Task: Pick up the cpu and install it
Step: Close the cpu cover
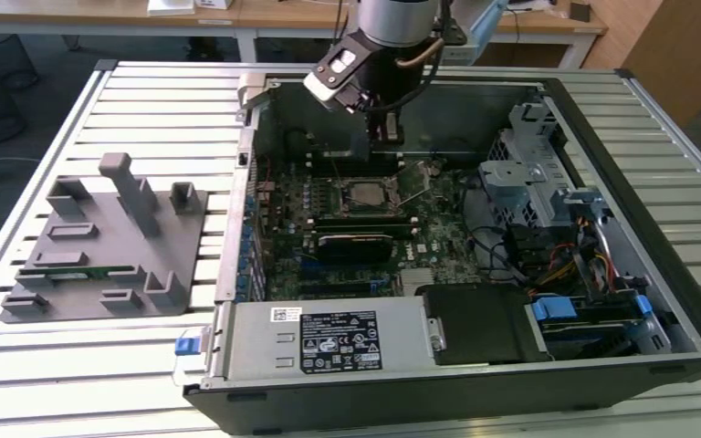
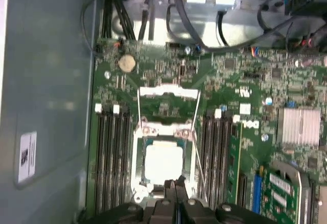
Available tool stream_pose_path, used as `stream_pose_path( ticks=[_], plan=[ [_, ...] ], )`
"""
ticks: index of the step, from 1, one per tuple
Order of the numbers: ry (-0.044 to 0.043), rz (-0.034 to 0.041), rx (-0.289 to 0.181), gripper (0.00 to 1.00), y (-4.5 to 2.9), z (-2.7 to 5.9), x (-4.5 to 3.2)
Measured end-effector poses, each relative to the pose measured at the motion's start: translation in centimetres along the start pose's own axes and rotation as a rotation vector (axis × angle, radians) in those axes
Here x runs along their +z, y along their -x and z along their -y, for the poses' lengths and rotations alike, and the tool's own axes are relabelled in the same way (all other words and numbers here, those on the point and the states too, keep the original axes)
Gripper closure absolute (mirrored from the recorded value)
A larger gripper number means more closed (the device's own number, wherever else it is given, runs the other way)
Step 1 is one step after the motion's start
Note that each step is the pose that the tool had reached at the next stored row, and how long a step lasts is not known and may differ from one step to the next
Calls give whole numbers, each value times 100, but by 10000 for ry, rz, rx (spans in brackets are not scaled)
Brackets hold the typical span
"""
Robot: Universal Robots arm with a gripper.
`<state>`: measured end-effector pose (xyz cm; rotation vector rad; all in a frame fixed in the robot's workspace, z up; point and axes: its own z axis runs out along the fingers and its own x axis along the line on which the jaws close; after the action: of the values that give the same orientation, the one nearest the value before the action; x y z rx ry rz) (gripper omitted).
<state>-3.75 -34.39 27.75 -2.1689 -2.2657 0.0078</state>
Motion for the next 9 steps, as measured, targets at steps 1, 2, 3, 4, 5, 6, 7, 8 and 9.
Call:
stream_pose_path(
  ticks=[1, 2, 3, 4, 5, 6, 7, 8, 9],
  plan=[
    [2, -2, -9, 89, 2, -45, 4],
    [1, -2, -13, 89, 4, -92, 8],
    [2, -3, -17, 89, 6, -136, 12],
    [2, -3, -19, 89, 8, -182, 16],
    [0, -1, -20, 89, 8, -226, 19],
    [2, -2, -22, 89, 9, -265, 23],
    [1, -2, -22, 89, 9, -295, 26],
    [1, -1, -23, 89, 10, -325, 28],
    [1, -1, -26, 89, 11, -352, 31]
  ],
)
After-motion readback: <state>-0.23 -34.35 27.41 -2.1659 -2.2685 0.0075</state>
